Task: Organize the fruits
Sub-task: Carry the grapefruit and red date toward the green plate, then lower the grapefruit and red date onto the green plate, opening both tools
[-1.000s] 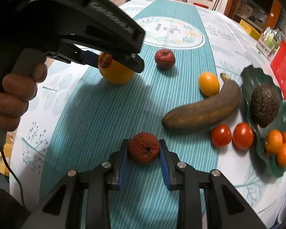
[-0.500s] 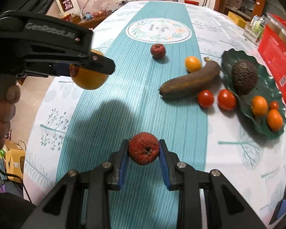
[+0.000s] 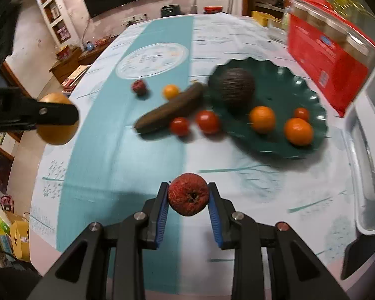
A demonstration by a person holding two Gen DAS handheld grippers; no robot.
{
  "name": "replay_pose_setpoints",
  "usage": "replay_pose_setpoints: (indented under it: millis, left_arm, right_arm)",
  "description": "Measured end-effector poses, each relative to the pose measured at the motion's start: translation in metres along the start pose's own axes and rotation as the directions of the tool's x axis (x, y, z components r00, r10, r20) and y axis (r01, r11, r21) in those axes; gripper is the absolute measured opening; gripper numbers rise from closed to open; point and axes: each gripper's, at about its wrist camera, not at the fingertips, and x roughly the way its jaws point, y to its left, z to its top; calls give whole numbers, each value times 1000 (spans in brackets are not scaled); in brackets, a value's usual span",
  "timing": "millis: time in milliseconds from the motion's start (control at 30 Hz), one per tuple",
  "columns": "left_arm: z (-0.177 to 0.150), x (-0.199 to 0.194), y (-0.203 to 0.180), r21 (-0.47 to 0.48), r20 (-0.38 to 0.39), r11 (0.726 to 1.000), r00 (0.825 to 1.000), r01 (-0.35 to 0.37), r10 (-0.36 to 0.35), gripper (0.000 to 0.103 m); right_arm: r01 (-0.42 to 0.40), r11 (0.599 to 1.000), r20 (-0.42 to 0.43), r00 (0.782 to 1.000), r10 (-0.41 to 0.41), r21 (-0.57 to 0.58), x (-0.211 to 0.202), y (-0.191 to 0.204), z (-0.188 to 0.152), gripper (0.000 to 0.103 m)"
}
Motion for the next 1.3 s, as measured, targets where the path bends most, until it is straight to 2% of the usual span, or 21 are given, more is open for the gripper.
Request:
replay_pose_setpoints:
  millis: [333,567,767,900,1133,1300]
  left_arm:
    - [22,17,-84,9,36,1000,999,-15,15,51]
    - [45,39,-124,3,58,1000,998,-30,30,51]
    - [68,57,-148,-1,81,1000,996,-32,32,51]
    - [78,79,-158,-26,52,999,998,-30,31,51]
    - [80,114,-170,-28,61,999,998,36,-35,51]
    - [82,135,-177,-19,55,997,995,80,-79,51]
  right_arm:
    - [2,999,19,1000,-2,-35,-10,-86,28,30]
    - [13,997,51,999,-8,-82,-10,-130,57,30]
    - [15,997,96,995,-8,-75,0,-150,78,30]
    - [-12,998,124,992,20,-63,8,-157,83,30]
    - [-79,996,171,982,83,-28,26,-163,79,30]
    - [-79,996,187,979,85,-39,36,-168,80,31]
